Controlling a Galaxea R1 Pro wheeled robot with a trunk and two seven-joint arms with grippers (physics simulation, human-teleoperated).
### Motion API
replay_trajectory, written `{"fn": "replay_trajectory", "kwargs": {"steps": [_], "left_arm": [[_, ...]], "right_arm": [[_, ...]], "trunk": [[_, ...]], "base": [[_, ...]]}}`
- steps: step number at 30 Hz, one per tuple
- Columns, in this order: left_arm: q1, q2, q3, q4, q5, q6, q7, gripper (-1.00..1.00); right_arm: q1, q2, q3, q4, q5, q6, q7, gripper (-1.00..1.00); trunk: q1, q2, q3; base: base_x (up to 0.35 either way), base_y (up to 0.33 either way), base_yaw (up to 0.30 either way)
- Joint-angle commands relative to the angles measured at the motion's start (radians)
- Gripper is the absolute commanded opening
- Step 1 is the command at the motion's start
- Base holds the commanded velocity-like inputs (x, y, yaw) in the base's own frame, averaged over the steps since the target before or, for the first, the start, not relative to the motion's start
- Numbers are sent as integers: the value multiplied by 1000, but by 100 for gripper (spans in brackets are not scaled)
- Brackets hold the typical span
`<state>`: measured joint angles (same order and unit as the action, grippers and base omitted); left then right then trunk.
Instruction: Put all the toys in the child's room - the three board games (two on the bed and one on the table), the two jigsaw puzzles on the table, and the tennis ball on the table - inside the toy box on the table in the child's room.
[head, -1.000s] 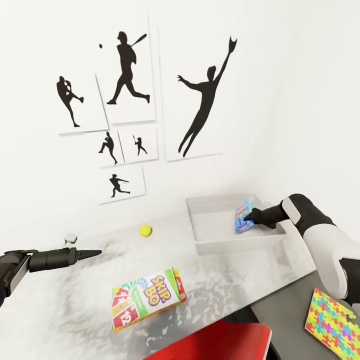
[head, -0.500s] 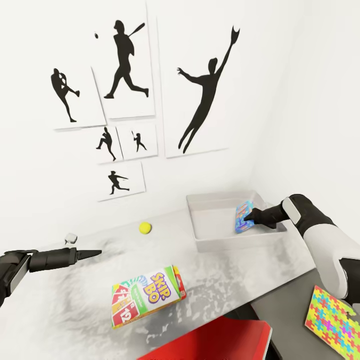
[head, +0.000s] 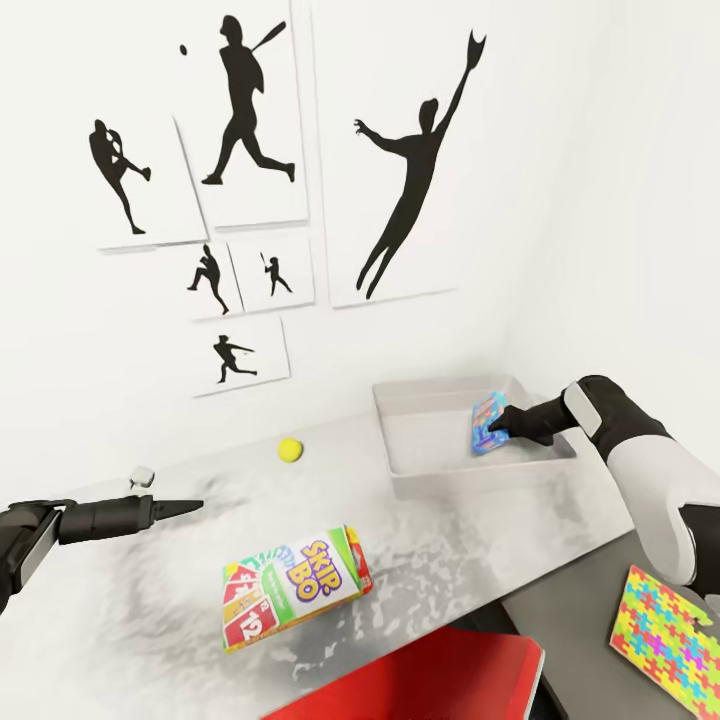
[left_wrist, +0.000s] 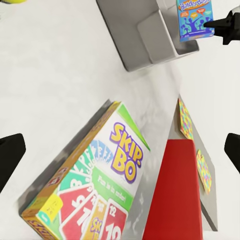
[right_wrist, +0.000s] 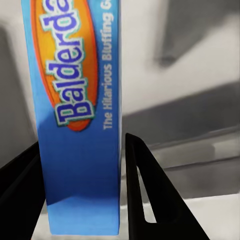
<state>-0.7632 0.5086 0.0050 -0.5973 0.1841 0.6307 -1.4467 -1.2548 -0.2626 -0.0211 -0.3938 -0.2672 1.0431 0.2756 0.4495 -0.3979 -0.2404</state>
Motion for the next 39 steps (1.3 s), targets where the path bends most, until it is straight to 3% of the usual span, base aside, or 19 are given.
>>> {"fn": "replay_trajectory", "kwargs": {"steps": [1, 10, 24, 28, 39], "left_arm": [[-1, 0, 0, 0, 2, 11, -3, 100], [-1, 1, 0, 0, 2, 11, -3, 100], [-1, 1, 0, -1, 2, 11, -3, 100], [-1, 0, 0, -1, 2, 11, -3, 100], [-1, -1, 0, -1, 2, 11, -2, 100]], "right_arm": [[-1, 0, -2, 0, 2, 4, 4, -100], [-2, -2, 1, -2, 2, 4, 4, -100], [-2, -7, 1, -5, 3, 4, 4, -100], [-2, -24, 1, -5, 2, 4, 4, -100], [-2, -36, 0, -2, 0, 4, 9, -100]], "trunk": [[1, -2, -4], [1, -2, -17], [1, -2, -18], [1, -2, -18], [1, -2, -18]], "base": [[0, 0, 0], [0, 0, 0], [0, 0, 0], [0, 0, 0], [0, 0, 0]]}}
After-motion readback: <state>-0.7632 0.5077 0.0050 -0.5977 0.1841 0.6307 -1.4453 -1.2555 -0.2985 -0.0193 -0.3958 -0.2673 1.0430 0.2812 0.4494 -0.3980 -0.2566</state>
